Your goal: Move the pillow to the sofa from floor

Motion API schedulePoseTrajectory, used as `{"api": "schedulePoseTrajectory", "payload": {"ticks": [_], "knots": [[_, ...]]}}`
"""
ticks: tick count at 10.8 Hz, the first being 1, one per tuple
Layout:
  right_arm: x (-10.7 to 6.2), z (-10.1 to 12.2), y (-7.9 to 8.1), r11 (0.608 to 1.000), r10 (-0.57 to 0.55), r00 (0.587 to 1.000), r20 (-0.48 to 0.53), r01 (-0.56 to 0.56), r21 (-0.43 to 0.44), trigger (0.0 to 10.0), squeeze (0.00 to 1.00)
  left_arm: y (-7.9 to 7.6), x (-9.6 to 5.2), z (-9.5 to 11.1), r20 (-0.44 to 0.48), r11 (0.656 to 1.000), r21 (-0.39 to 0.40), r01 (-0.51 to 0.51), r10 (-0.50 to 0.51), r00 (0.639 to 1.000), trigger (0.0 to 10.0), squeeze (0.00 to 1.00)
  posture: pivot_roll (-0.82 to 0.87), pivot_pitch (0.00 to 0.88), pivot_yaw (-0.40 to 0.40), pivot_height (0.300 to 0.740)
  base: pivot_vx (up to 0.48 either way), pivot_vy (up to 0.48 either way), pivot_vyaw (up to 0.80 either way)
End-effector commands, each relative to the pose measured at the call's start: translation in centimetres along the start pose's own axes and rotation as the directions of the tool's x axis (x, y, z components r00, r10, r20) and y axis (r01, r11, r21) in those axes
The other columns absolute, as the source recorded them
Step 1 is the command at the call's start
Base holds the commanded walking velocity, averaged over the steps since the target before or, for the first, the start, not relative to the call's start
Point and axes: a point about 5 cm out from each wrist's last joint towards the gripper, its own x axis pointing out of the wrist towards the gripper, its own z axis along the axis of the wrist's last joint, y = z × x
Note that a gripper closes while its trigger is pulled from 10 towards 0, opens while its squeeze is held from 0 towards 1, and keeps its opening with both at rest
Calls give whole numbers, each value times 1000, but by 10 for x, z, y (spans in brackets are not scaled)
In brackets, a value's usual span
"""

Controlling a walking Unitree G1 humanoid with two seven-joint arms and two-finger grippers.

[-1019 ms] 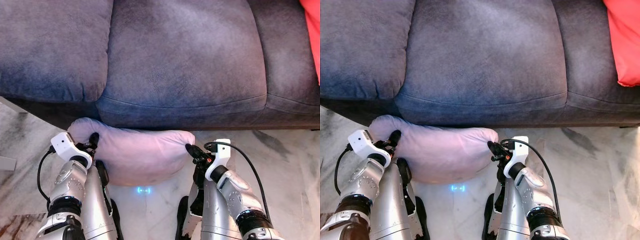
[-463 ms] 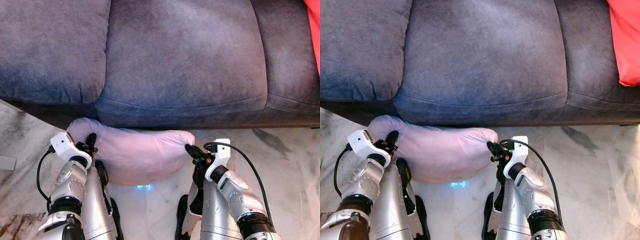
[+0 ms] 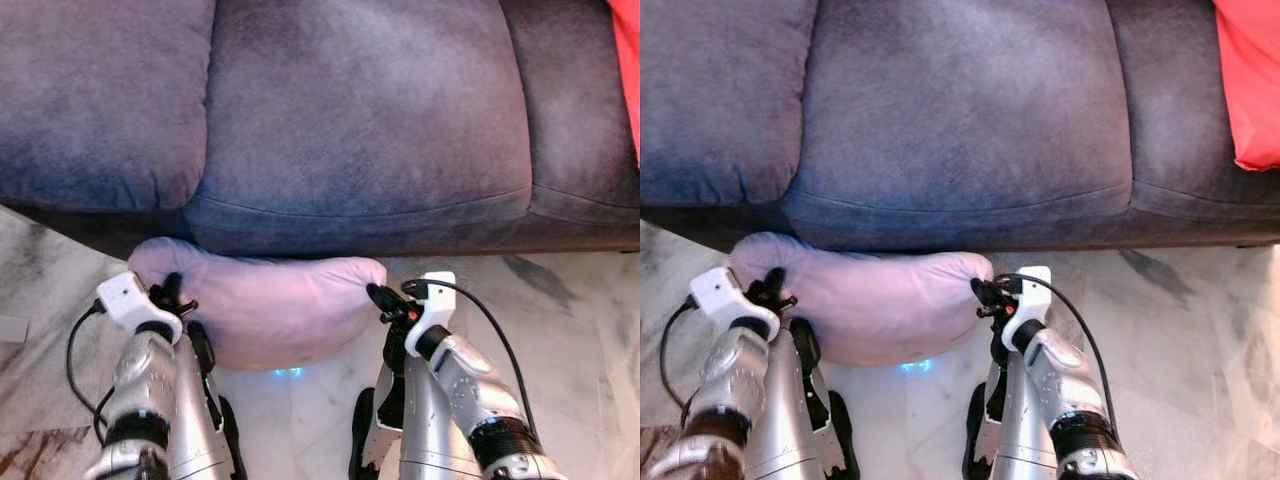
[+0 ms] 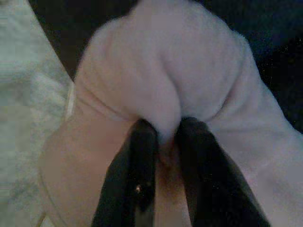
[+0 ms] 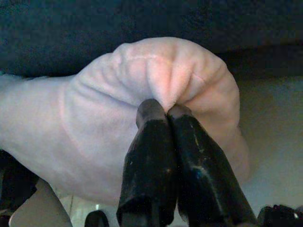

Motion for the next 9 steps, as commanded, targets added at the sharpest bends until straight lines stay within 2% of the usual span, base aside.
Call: {"api": "schedulePoseTrajectory", "payload": {"ticks": [1, 2, 4, 5, 6, 7, 9], "knots": [[-7, -10, -9, 999, -52, 998, -24, 52, 6, 10000, 0, 7, -8, -3, 17, 999, 39, -32, 31, 999, 863, 0, 38, 370, -109, 476, 0, 0, 0], [-6, -8, -10, 998, -66, 998, -16, 66, -6, 10000, 0, 11, -15, 4, 77, 997, 61, -55, 51, 996, 10000, 0, 50, 339, -104, 476, 0, 0, 0], [-6, -8, -11, 996, -82, 997, -15, 81, -27, 10000, 0, 14, -22, 16, 148, 991, 101, -91, 76, 986, 10000, 0, 74, 289, -94, 476, 0, 0, 0], [-5, -8, -12, 995, -93, 996, -2, 92, -36, 10000, 0, 12, -28, 29, 215, 985, 143, -92, 60, 975, 10000, 0, 84, 257, -85, 476, 0, 0, 0], [-7, -9, -13, 995, -98, 995, 7, 98, -33, 10000, 0, 11, -32, 33, 222, 987, 138, -82, 50, 974, 10000, 0, 83, 236, -77, 476, 0, 0, 0], [-7, -11, -15, 992, -120, 993, 2, 120, -31, 10000, 0, 13, -31, 34, 198, 983, 168, -79, 45, 979, 10000, 0, 84, 226, -72, 476, 0, 0, 0], [-4, -8, -14, 991, -122, 993, 4, 122, -47, 10000, 0, 25, -20, 41, 172, 981, 159, -115, 87, 981, 10000, 0, 77, 231, -65, 476, 0, 0, 0]]}}
